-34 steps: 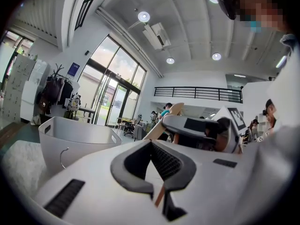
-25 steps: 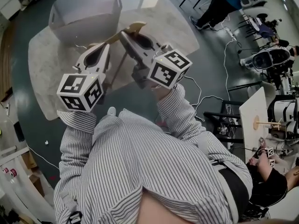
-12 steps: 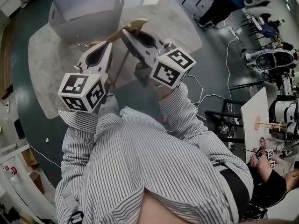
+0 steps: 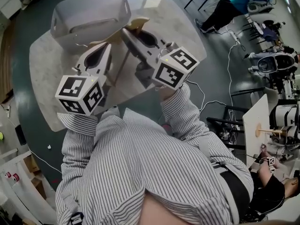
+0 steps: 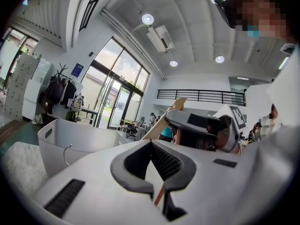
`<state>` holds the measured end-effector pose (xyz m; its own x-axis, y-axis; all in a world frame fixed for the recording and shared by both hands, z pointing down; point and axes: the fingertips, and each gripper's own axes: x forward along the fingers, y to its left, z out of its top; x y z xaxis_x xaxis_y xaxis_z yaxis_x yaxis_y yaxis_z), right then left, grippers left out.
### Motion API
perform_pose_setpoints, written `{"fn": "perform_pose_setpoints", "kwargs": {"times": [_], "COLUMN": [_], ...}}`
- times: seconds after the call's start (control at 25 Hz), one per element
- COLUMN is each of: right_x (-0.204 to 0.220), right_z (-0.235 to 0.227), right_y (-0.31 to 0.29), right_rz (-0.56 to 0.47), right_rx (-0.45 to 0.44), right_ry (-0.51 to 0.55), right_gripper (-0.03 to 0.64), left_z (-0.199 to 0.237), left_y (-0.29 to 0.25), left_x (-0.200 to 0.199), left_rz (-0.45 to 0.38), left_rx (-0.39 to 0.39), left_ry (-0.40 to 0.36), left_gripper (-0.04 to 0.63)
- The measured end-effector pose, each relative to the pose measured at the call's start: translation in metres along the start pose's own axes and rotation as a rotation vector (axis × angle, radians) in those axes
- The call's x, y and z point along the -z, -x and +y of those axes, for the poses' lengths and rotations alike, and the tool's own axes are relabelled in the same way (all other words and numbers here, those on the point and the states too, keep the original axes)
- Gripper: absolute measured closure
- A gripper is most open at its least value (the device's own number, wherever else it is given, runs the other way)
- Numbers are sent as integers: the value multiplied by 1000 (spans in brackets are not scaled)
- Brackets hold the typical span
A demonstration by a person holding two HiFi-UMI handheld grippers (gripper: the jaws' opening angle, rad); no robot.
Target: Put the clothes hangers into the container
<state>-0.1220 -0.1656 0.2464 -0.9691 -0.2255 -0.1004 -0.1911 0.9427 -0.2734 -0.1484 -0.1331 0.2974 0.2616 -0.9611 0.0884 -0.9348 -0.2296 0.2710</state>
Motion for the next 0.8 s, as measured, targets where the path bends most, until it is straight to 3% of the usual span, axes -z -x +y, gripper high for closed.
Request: {"fn": "perform_pose_setpoints", "kwargs": {"times": [0.44, 0.6, 0.8], "right_x": [-45, -64, -89], "right_z": [-15, -16, -15], "right_y": [-49, -55, -61], "right_rz": [-62, -92, -143], "right_rx": [-50, -64, -76], "right_ry": [26, 36, 59], "right_gripper": [561, 561, 561], "left_z": [41, 43, 44], "left_y": [-25, -28, -34], "left_x": [-42, -60, -79], "left_rz": [-49, -78, -90], "left_rx": [19, 61, 77], "left_ry": [-32, -15, -58], "left_gripper": [586, 586, 584]}}
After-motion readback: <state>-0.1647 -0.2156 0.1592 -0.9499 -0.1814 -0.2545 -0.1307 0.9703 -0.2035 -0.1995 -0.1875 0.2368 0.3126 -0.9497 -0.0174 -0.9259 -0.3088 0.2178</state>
